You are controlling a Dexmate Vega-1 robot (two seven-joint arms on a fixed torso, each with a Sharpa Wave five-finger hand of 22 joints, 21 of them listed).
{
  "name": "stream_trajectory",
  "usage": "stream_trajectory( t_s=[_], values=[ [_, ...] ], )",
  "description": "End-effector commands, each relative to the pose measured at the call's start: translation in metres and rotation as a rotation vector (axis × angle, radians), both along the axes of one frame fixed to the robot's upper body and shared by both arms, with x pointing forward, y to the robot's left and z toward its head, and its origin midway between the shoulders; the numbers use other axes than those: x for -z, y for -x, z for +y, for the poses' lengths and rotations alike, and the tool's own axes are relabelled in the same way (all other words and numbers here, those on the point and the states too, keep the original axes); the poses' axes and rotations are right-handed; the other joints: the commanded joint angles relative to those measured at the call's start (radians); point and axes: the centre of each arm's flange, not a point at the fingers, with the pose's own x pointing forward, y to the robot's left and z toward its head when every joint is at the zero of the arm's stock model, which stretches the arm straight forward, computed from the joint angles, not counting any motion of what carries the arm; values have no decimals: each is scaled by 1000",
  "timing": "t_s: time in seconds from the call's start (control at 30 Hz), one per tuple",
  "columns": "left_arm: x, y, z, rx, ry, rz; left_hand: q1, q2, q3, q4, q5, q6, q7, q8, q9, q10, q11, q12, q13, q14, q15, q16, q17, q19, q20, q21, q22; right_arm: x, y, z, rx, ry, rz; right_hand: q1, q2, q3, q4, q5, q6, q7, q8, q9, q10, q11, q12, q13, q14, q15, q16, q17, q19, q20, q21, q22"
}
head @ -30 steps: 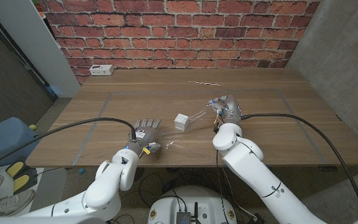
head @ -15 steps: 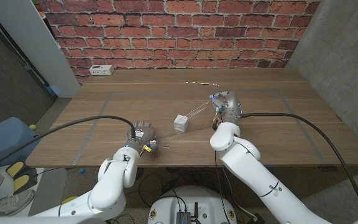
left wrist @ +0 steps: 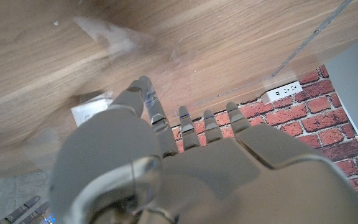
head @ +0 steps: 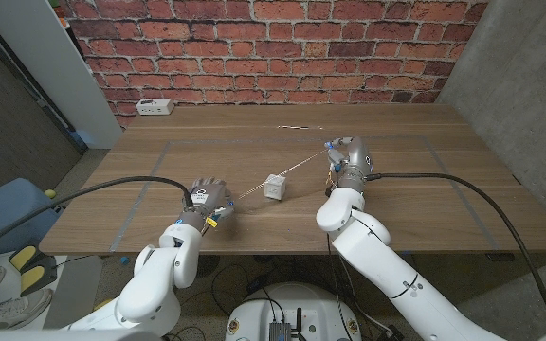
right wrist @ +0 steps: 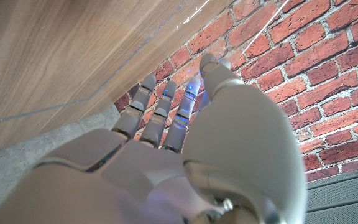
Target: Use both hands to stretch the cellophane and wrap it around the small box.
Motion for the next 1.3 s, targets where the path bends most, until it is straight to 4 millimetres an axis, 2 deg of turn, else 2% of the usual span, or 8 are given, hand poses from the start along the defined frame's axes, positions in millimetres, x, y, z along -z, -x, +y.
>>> stream_trajectory(
  t_s=[0.03,0.1,0.23,0.47,0.53,0.7,1.03,1.3],
  values=[
    [-24,12,13,73,69,-67,-31,23,6,26,2,42,17,0,6,16,7,-10,2,17,6,0,3,12,5,3,2,10,1,-6,59,10,-12,-6,0,9,1,-2,88,82,-2,2,9,5,6,2,8,-106,-5,3,1,10,-3,2],
    [-27,12,13,83,71,-65,-33,30,11,29,0,43,17,-3,6,20,-3,-12,2,19,5,-3,3,14,5,3,2,12,1,-6,59,8,-17,-7,1,9,2,-3,87,81,-3,2,8,4,5,2,7,-107,-5,5,1,10,-3,2],
    [-35,11,15,110,83,-60,-39,35,20,35,-3,57,34,-5,7,29,-10,-15,2,22,0,-8,2,16,5,1,3,14,2,-7,62,0,-27,-6,0,8,1,-4,86,81,-5,3,6,1,4,4,5,-109,-3,9,0,11,-5,2],
    [-48,5,24,151,122,-41,-39,36,39,35,-6,66,55,-6,20,45,-18,-20,2,24,-16,-15,2,22,4,-1,2,15,1,-10,66,-12,-42,-7,-1,9,0,-4,87,78,-8,3,7,1,4,5,5,-109,-2,10,0,13,-6,3],
    [-52,2,27,148,124,-46,-38,37,44,35,-6,65,59,-6,24,46,-11,-22,2,24,-16,-16,2,22,4,-2,2,14,0,-11,66,-15,-46,-8,-1,10,0,-4,86,76,-8,4,6,1,4,5,5,-109,-3,10,0,13,-6,3],
    [-63,-8,37,146,148,-17,-37,37,53,36,-9,57,60,-9,33,41,-13,-30,3,16,-17,-21,2,26,3,-2,2,13,-4,-14,67,-23,-47,-10,-2,12,1,-4,86,75,-9,6,4,2,2,5,5,-109,-5,10,1,13,-6,3],
    [-87,-29,54,135,181,10,-39,47,80,56,-21,19,51,-21,62,3,18,-57,6,-16,4,-27,5,20,4,-9,3,7,-12,-18,61,-23,-36,-21,2,14,8,-4,72,65,-13,15,-13,3,-5,7,-6,-103,-7,15,1,17,-9,3],
    [-107,-40,53,133,157,20,-47,45,87,70,-31,13,47,-20,76,-2,11,-64,7,-28,4,-27,7,17,4,-12,3,1,-18,-21,54,-35,-44,-24,5,11,9,-5,67,58,-15,21,-21,3,-10,8,-13,-102,-3,25,-2,17,-12,3]
  ],
)
